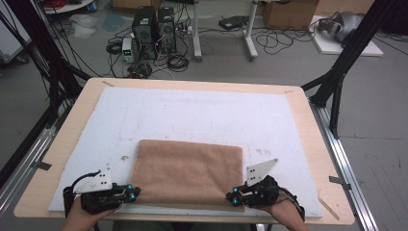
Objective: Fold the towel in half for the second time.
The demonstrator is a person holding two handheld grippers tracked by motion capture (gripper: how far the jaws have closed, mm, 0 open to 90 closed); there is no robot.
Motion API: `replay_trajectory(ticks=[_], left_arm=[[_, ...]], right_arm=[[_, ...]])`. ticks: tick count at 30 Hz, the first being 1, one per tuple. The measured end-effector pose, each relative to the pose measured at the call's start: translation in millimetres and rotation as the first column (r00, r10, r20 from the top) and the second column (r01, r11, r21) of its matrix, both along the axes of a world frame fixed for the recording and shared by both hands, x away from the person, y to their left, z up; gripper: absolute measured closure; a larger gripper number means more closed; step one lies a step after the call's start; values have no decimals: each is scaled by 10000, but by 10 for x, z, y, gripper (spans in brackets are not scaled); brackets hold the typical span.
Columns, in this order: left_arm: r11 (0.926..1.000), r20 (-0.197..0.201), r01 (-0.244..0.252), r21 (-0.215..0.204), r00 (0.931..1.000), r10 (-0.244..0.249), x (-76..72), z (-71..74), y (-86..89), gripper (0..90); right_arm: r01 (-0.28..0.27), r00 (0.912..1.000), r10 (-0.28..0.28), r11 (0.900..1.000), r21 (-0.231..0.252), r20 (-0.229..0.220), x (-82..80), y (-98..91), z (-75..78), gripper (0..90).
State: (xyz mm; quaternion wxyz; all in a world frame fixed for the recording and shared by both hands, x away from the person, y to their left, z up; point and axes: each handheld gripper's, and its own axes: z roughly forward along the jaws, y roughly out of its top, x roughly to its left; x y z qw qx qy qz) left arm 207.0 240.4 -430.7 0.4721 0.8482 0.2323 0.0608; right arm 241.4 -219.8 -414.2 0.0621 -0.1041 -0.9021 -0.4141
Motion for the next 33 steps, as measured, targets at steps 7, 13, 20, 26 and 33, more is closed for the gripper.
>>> replay_trajectory(ticks=[7, 13, 20, 26, 33], left_arm=[[9993, -28, -372, -22, 9993, 372, 55, -35, 5, 661], [9990, -27, -417, 180, 9991, 417, 58, -67, 6, 538], [9976, -1, -579, 375, 9983, 579, 69, -177, -20, 642], [9978, -16, -522, 415, 9986, 523, 70, -154, -12, 644], [9970, -42, -762, 101, 9971, 763, 81, -99, 30, 514]], right_arm=[[653, 9970, -637, 9972, 370, -430, 81, -2, -111, 621], [822, 9966, -821, 9966, 112, -100, 77, -40, -86, 567], [765, 9968, -753, 9960, -467, 275, 7, -27, -240, 611], [695, 9975, -691, 9970, -328, 141, 22, -51, -212, 559], [766, 9971, -765, 9968, -210, 56, 28, -106, -199, 530]])
